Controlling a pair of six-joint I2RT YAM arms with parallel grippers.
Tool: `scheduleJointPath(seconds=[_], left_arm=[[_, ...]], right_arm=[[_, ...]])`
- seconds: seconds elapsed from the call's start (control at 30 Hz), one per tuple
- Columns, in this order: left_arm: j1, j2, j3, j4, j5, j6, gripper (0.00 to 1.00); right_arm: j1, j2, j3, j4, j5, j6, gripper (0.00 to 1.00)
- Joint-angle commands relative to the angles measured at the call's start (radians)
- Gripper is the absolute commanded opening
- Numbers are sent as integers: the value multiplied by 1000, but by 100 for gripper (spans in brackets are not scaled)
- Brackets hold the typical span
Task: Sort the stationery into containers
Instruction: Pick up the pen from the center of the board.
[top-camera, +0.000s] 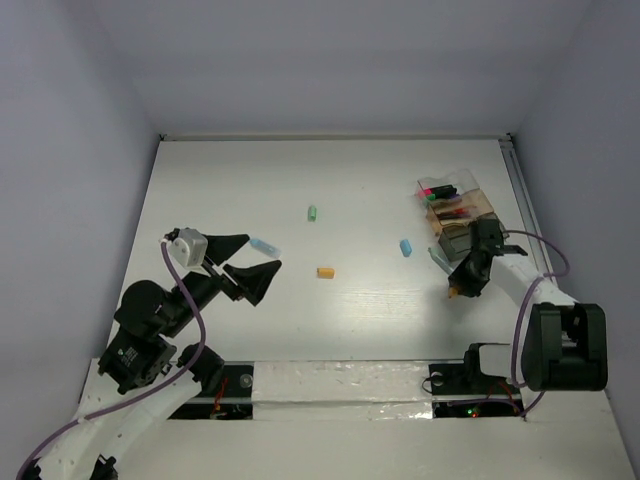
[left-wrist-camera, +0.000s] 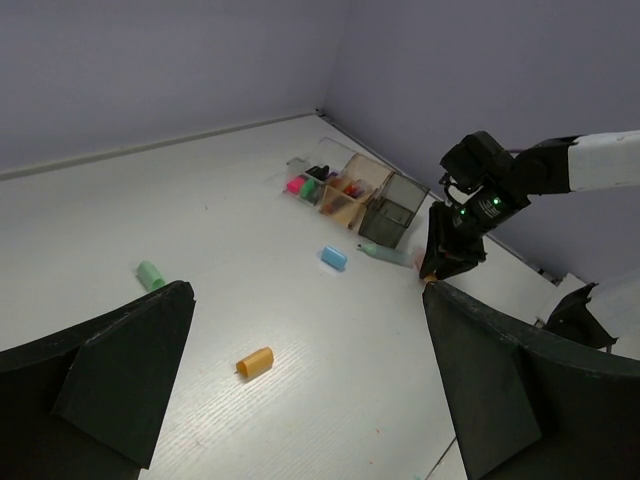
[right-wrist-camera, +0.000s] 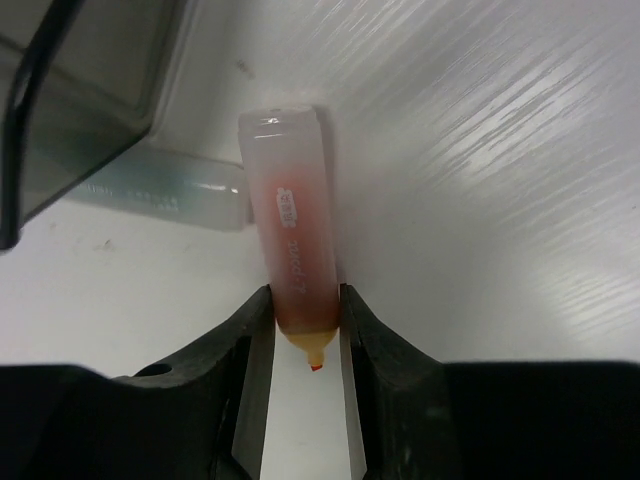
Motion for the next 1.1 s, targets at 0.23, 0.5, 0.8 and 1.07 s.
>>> scheduleJointPath(seconds=[0.23, 0.5, 0.8, 1.07], left_arm=[[25, 63, 25, 46, 40, -2, 99], [89, 189, 16, 78, 158, -23, 99], [174, 408, 9, 170, 367, -134, 99], [192, 592, -18, 241, 476, -267, 62]], right_arm=[[17, -316, 55, -164, -220, 2, 20], [192, -334, 142, -127, -547, -33, 18], [577, -121, 308, 124, -676, -359, 18], [729, 70, 444, 226, -586, -581, 17]])
